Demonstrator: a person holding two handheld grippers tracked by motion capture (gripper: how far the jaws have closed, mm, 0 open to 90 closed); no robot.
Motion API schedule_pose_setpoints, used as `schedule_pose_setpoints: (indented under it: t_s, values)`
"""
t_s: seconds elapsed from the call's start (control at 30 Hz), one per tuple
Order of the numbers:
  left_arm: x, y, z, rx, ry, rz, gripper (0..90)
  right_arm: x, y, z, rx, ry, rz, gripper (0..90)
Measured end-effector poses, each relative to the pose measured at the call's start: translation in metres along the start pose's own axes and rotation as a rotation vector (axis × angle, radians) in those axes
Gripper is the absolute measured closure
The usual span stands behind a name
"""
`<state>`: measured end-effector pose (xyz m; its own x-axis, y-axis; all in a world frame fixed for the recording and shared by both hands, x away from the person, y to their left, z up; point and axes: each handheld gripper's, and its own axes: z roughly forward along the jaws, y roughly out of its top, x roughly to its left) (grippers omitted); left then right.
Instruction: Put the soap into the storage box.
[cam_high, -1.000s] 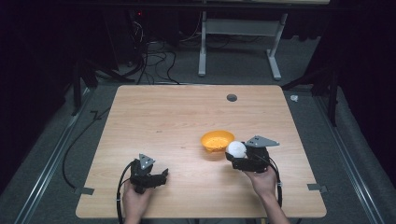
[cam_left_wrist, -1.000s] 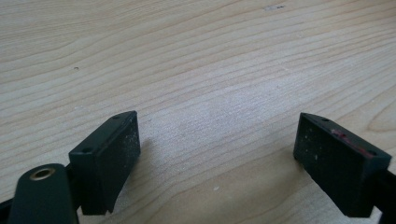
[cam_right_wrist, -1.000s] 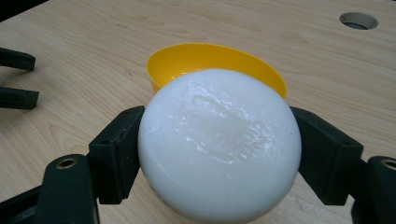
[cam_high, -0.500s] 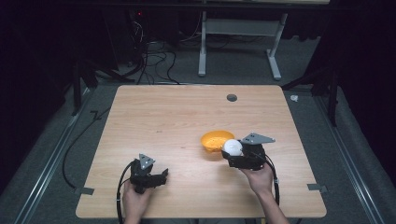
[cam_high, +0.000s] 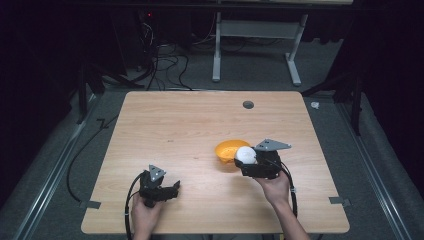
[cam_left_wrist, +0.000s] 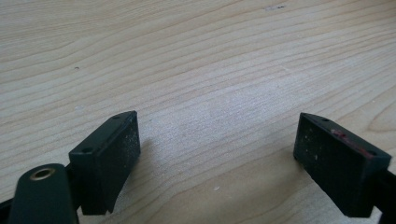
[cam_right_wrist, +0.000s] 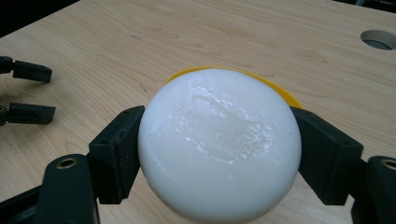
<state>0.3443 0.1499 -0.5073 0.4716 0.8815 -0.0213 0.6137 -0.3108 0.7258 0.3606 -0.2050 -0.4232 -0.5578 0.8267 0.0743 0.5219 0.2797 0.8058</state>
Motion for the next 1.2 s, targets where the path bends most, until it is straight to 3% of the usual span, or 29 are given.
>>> schedule_pose_setpoints:
  t_s: [0.8,1.2]
  values:
    - [0.000,0.000,0.000,-0.002,0.001,-0.002,15.0,-0.002,0.015,0.009,0.015,-0.003,-0.012,24.6]
    - [0.002,0.000,0.001,-0.005,0.019,-0.022,15.1,-0.005,0.020,0.027,0.038,-0.003,-0.005,24.7]
